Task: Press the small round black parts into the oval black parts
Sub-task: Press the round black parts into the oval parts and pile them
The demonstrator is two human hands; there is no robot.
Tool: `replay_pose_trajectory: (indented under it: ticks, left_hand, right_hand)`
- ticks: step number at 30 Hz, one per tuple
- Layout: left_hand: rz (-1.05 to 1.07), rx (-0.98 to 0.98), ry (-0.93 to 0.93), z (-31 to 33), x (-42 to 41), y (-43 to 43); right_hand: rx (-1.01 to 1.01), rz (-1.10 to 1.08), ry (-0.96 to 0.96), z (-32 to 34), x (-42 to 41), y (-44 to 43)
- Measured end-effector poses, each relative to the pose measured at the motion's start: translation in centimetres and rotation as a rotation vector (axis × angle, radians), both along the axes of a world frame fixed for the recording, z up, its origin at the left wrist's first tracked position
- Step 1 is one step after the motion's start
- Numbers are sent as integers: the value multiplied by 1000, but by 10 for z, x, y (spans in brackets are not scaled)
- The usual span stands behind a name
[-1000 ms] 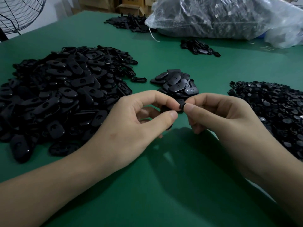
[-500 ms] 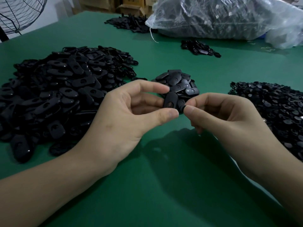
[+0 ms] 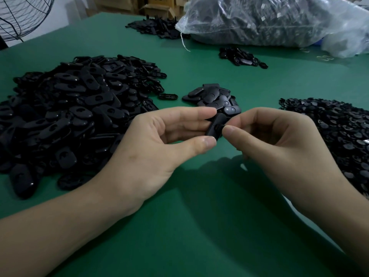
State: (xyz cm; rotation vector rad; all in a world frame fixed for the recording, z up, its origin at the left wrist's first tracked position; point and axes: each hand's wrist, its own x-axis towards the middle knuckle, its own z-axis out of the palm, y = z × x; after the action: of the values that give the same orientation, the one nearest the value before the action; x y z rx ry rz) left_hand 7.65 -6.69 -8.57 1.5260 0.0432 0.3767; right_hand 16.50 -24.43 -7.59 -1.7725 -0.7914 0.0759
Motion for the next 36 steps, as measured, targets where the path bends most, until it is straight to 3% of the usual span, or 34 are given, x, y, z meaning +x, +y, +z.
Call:
replay_pose_trajectory:
  ticks: [4,17,24,27,36]
  left_hand:
    - [15,-48,35,-1,0,0]
    - [44,-42,77,-1,-1,0]
    - [42,-42,83,-2,-1,-3]
    - [44,-37,72,-2,-2,-5]
    - [76,-21,44,-2,-3,-7]
  right_hand:
    - [-126,-59,-217,2,-3,0]
    - [-197,-111,-305,6,-9,2]
    - [-281,-206,-509,6,-15,3]
    - [-251,-209,-413,8,-17,3]
    - [-29,-23,133,9,-11,4]
